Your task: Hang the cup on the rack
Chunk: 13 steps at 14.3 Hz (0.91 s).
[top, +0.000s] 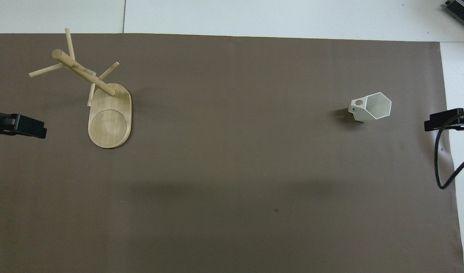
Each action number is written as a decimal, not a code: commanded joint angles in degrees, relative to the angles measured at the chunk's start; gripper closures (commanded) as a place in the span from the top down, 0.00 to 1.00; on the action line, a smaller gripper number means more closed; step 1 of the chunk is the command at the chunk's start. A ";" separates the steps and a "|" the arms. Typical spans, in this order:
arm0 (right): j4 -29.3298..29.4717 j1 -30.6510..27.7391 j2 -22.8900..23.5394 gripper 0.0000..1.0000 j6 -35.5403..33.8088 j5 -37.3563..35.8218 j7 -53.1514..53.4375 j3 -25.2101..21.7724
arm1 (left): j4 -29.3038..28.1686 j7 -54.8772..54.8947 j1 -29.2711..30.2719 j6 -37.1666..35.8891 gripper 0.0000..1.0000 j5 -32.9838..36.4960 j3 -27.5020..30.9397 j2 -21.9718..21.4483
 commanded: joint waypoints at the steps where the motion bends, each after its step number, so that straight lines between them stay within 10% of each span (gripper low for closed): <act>1: -1.19 0.05 -1.23 1.00 -0.12 -0.31 1.59 0.16 | -0.76 0.22 -0.07 -0.53 1.00 1.21 0.07 -0.96; 13: -1.19 0.05 -1.23 1.00 -0.30 -0.13 0.97 0.34 | -0.84 0.22 -0.15 -0.53 1.00 1.21 0.07 -0.96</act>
